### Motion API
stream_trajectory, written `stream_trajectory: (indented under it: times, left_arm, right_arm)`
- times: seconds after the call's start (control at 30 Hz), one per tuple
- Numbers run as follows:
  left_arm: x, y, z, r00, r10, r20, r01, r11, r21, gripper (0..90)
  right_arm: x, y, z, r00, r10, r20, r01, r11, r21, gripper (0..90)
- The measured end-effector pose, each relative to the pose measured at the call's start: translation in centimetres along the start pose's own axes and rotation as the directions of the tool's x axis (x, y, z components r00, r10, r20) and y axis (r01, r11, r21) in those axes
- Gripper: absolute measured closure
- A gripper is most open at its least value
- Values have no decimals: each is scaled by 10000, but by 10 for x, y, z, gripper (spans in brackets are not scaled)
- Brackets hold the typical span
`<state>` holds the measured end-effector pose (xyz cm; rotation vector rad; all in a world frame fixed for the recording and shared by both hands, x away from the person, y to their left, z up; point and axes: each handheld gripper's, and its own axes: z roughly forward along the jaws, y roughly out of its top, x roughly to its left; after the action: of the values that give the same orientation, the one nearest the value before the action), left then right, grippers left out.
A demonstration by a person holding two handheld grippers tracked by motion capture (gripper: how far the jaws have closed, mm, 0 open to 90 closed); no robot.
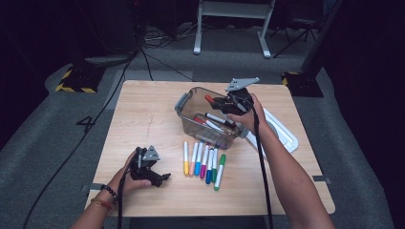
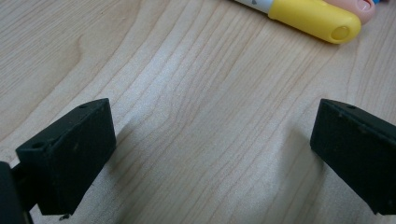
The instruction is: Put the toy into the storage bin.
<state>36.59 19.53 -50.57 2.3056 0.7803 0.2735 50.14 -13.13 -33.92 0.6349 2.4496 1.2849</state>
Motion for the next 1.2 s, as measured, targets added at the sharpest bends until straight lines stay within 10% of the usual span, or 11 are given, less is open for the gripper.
stream_trajectory:
  times: [0.43, 0.93, 1.03, 1.2]
  left_arm:
    - [0, 0, 0, 10000, 7, -2, -7, 10000, 7, 6]
    - [0, 0, 0, 10000, -4, 3, 4, 10000, -3, 5]
    - [0, 0, 0, 10000, -4, -6, 4, 10000, 4, 5]
    - [0, 0, 0, 10000, -3, -8, 3, 10000, 3, 5]
  right_arm:
    - [1, -10, 38, 9985, -232, -495, 331, 9769, 2110, 746]
    - [10, -14, 63, 9925, -613, -1062, 1021, 8930, 4384, 678]
    - [9, -14, 63, 9922, -766, -985, 1123, 8922, 4374, 658]
    - [4, -13, 55, 9981, -416, -446, 553, 9244, 3773, 574]
